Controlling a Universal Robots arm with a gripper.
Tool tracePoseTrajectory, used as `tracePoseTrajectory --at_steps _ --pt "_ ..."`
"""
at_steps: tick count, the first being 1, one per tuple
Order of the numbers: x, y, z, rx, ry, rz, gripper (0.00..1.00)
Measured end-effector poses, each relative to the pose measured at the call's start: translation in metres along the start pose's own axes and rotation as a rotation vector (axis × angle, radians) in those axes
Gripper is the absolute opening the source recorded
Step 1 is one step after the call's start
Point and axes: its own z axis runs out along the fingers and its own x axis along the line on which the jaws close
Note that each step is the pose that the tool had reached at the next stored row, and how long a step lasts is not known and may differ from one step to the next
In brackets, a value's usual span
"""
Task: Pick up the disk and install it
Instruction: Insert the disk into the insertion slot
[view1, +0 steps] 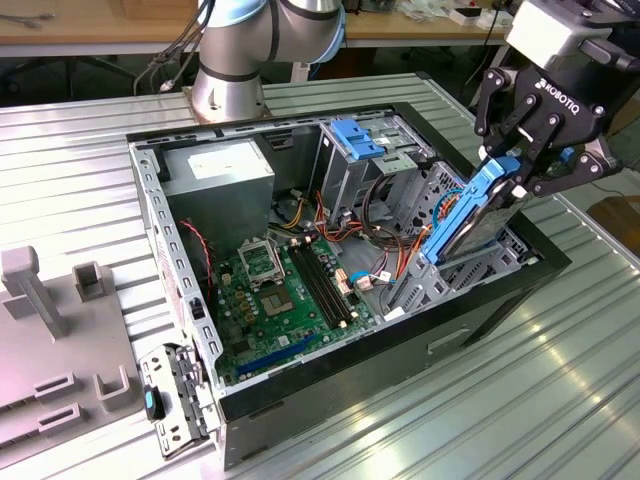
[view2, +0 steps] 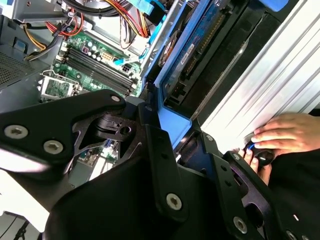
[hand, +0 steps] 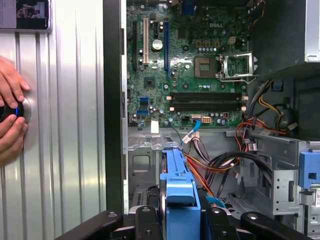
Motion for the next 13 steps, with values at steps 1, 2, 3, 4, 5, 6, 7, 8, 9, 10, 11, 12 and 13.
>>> tracePoseTrajectory --at_steps 1,2,3,4,5,6,7,8,9,10,11,12,13 --pt "0.0002 0.0001 0.0021 -0.0002 0.0001 0.0 0.37" --pt "0.0004 0.0001 0.0041 -0.0002 0.0001 0.0 0.37" --pt "0.0004 0.0001 0.005 -0.0002 0.0 0.0 0.37" --pt "0.0005 0.0001 0.0058 -0.0003 0.0 0.0 0.37" --pt "0.0006 0.0002 0.0066 -0.0003 0.0 0.0 0.37" --pt "0.0006 0.0002 0.0074 -0.0003 0.0 0.0 0.37" --pt "0.0007 0.0002 0.0093 -0.0003 0.0 0.0 0.37" --pt "0.0009 0.0002 0.011 -0.0003 0.0 0.0 0.37" --pt "0.001 0.0003 0.0126 -0.0004 0.0 0.0 0.37" --pt "0.0011 0.0003 0.0135 -0.0003 0.0001 0.0 0.37" --pt "0.0011 0.0003 0.0142 -0.0003 0.0001 0.0 0.37" --pt "0.0012 0.0003 0.0153 -0.0004 0.0 0.0 0.37" --pt "0.0012 0.0003 0.0162 -0.0004 0.0 0.0 0.37"
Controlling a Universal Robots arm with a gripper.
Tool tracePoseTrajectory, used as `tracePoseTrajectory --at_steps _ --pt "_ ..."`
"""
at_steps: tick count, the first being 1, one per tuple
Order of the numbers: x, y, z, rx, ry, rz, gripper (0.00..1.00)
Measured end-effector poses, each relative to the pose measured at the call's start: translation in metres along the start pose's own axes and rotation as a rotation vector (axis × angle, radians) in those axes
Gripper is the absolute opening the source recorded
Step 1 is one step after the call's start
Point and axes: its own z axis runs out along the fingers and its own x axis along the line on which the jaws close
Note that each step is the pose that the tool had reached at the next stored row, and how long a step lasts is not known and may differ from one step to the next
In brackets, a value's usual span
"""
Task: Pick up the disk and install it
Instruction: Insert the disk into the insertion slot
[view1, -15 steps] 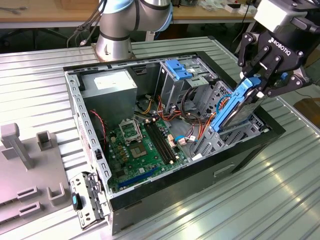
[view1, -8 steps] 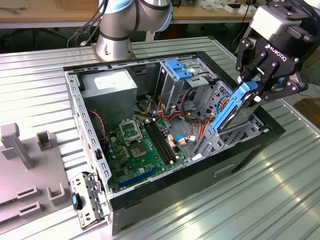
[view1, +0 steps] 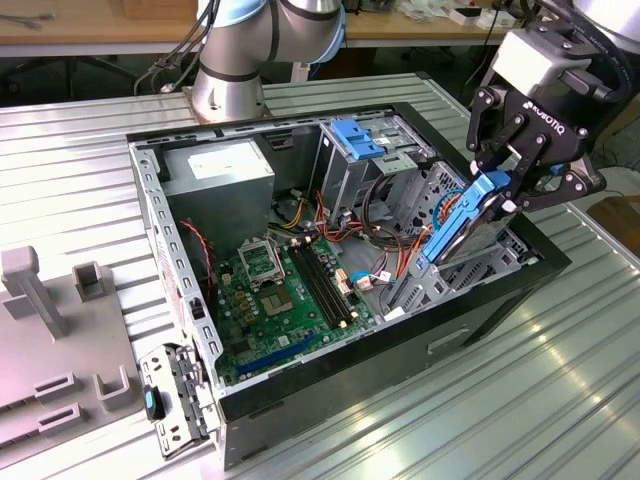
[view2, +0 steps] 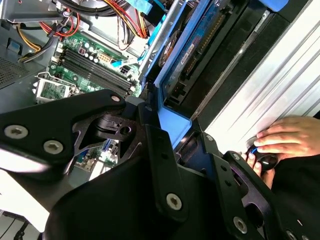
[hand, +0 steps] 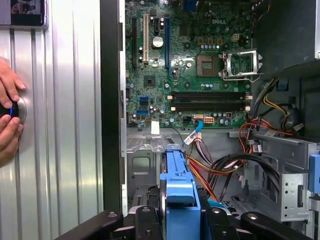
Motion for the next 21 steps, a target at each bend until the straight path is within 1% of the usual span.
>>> tracePoseTrajectory --at_steps 8,9,10,19,21 --pt "0.0006 0.0002 0.0093 0.0 0.0 0.0 0.37" --pt "0.0007 0.0003 0.0124 -0.0001 0.0001 0.0 0.37" --pt "0.0007 0.0003 0.0141 0.0 0.0 0.0 0.37" --pt "0.0015 0.0006 0.0261 0.0 0.0002 0.0 0.37" --pt "0.0019 0.0008 0.0324 -0.0001 0.0001 0.0 0.37"
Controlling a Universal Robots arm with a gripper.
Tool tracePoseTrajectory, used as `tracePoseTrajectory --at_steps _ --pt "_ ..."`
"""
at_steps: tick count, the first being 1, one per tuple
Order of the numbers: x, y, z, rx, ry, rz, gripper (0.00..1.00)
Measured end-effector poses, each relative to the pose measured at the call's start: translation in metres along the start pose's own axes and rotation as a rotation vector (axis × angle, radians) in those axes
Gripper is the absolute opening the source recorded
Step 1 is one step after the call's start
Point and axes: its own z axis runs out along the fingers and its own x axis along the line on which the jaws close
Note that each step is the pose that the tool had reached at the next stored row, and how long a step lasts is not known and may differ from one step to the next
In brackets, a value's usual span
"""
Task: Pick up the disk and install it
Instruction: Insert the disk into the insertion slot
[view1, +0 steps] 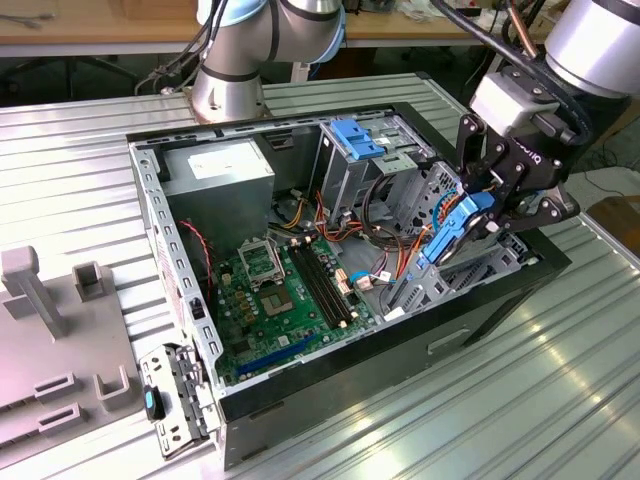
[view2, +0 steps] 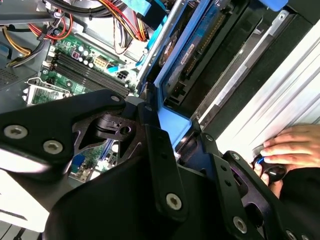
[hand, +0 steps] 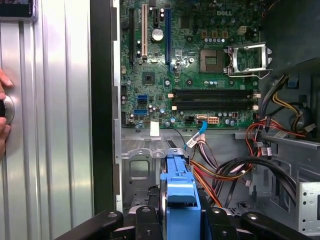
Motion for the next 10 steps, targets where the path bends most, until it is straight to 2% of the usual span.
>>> tracePoseTrajectory --at_steps 3,10 --pt "0.0003 0.0001 0.0046 0.0 -0.0002 0.0 0.37" --pt "0.0014 0.0005 0.0211 -0.0001 0.0 0.0 0.37"
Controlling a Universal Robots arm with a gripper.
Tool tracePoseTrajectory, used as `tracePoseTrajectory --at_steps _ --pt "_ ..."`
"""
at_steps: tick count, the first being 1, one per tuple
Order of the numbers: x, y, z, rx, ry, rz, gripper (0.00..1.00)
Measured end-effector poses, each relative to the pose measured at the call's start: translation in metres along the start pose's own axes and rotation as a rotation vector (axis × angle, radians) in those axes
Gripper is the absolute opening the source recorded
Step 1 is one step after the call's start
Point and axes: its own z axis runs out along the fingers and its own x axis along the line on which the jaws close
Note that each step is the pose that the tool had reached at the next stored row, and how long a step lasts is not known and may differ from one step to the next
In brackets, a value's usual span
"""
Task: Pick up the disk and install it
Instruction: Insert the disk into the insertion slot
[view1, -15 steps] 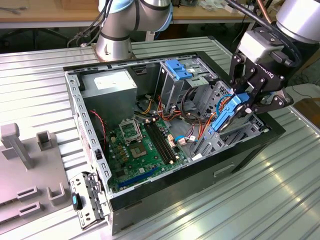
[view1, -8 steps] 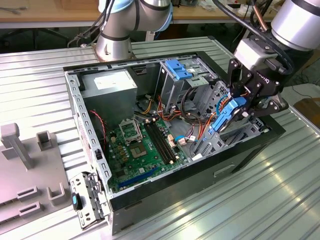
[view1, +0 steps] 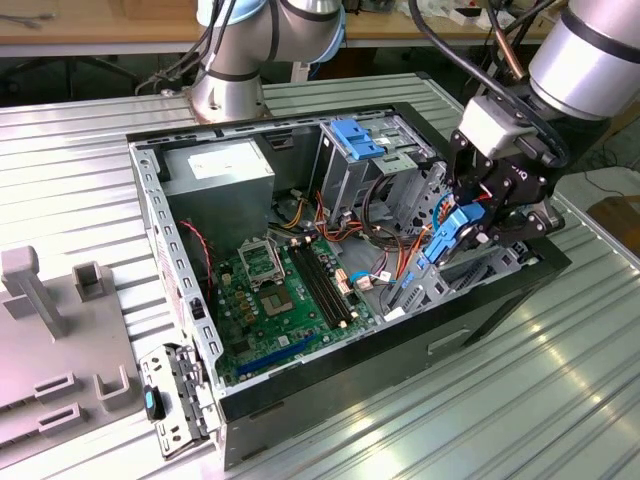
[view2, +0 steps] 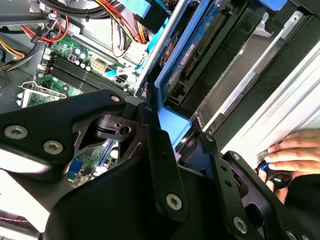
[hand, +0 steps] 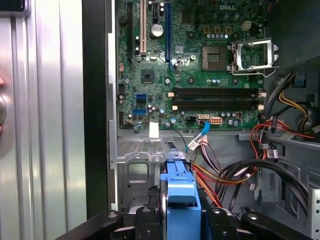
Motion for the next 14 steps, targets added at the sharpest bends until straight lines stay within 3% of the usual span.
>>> tracePoseTrajectory --at_steps 6,7,9,14 --pt "0.0004 0.0 0.0023 0.0002 -0.0002 0.0 0.37" --pt "0.0006 -0.0002 0.0043 0.0009 -0.0034 0.0 0.38" --pt "0.0005 -0.0001 0.0028 0.0001 -0.0001 0.0 0.43" --pt "0.0007 0.0 0.0037 0.0001 -0.0003 0.0 0.43"
